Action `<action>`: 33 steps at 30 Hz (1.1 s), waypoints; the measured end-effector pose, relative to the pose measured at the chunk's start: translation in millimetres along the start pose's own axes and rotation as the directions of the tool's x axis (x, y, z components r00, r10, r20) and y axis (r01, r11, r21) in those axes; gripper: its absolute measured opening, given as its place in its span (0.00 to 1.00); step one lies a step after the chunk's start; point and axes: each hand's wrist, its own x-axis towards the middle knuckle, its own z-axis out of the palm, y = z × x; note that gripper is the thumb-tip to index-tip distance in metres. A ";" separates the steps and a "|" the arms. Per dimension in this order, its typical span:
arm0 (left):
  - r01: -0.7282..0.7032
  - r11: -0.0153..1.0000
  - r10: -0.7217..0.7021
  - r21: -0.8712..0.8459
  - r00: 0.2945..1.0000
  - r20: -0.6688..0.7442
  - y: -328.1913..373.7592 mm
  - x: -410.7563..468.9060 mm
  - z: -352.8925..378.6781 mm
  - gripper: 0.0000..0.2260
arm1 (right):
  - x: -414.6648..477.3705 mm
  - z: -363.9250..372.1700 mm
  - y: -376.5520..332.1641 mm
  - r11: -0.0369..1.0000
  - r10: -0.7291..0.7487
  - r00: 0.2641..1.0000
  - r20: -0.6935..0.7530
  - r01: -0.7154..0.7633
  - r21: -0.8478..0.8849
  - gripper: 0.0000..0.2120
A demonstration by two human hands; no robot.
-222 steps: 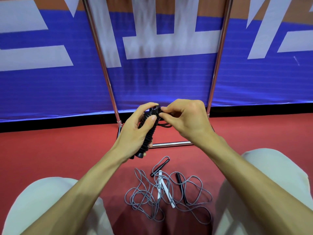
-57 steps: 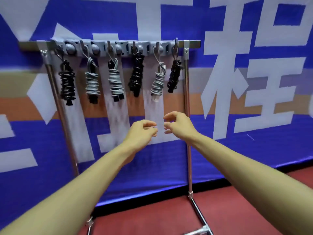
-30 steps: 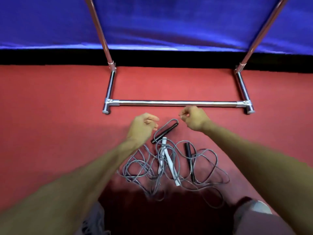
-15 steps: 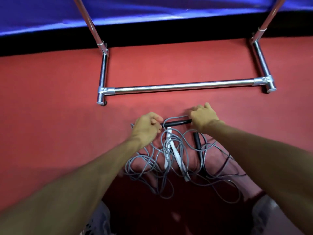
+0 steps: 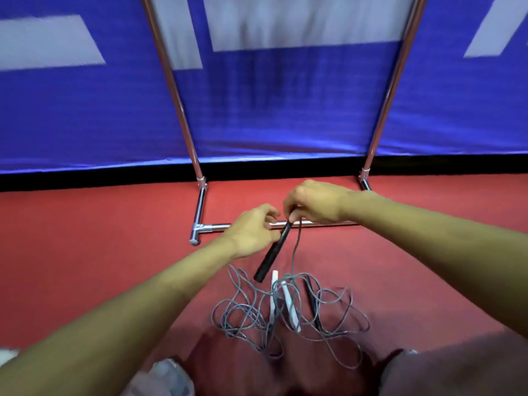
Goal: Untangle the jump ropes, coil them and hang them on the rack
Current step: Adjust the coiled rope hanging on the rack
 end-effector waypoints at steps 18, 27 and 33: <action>-0.056 0.839 -0.154 -0.541 0.929 -0.335 78.9 -75.6 -59.5 0.13 | -35.6 -72.6 -81.8 0.345 0.506 0.763 -0.403 0.249 0.905 0.20; -0.309 0.540 -0.182 -0.783 0.865 -0.467 97.2 -65.9 -70.8 0.12 | -29.7 -42.6 -72.0 0.758 0.337 0.918 -0.209 -0.133 0.639 0.07; -0.303 0.721 -0.061 -0.624 0.868 -0.492 87.9 -70.7 -67.3 0.04 | -45.3 -48.9 -70.7 0.507 0.561 0.771 -0.300 -0.034 0.861 0.05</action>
